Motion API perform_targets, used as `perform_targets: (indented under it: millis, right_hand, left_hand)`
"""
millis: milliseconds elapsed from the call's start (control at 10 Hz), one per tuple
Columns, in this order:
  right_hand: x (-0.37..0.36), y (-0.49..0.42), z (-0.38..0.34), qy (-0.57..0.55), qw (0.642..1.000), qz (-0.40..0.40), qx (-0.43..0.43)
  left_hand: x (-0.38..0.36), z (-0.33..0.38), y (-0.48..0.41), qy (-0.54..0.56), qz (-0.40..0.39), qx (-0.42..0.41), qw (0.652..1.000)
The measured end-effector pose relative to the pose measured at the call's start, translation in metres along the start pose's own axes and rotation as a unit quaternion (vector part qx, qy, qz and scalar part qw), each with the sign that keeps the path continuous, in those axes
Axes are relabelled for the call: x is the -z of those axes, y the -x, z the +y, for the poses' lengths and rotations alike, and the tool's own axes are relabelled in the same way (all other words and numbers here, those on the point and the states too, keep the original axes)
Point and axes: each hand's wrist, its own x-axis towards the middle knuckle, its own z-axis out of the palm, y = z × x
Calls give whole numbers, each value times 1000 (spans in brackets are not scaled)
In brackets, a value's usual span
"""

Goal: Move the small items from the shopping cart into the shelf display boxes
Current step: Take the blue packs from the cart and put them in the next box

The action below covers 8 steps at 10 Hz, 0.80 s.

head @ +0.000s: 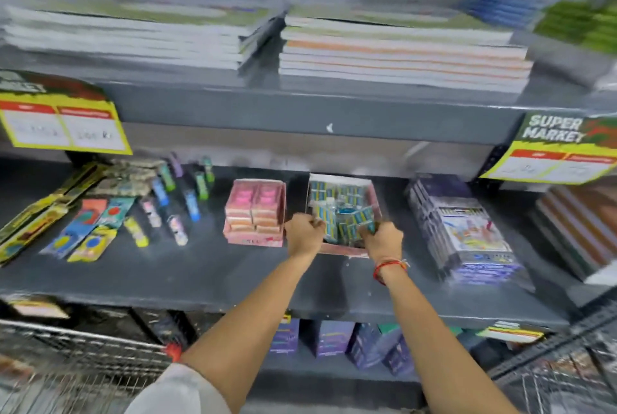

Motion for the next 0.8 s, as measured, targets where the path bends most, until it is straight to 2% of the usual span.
perform_targets:
  millis: [200, 300, 500, 700, 800]
  right_hand:
    - [-12, 5, -8, 42, 999, 4, -4]
    - [-18, 9, -11, 87, 996, 20, 5]
    - [-22, 17, -6, 136, 989, 18, 55]
    - [-5, 22, -1, 174, 977, -76, 93]
    - [6, 25, -5, 194, 971, -84, 112]
  left_hand:
    - [3, -2, 0, -174, 16, -101, 979]
    - [6, 3, 4, -289, -5, -151, 945]
    - [12, 0, -1, -357, -72, -218, 905]
    - [17, 7, 2, -467, -107, -253, 841]
    - [20, 13, 6, -485, -96, -275, 825]
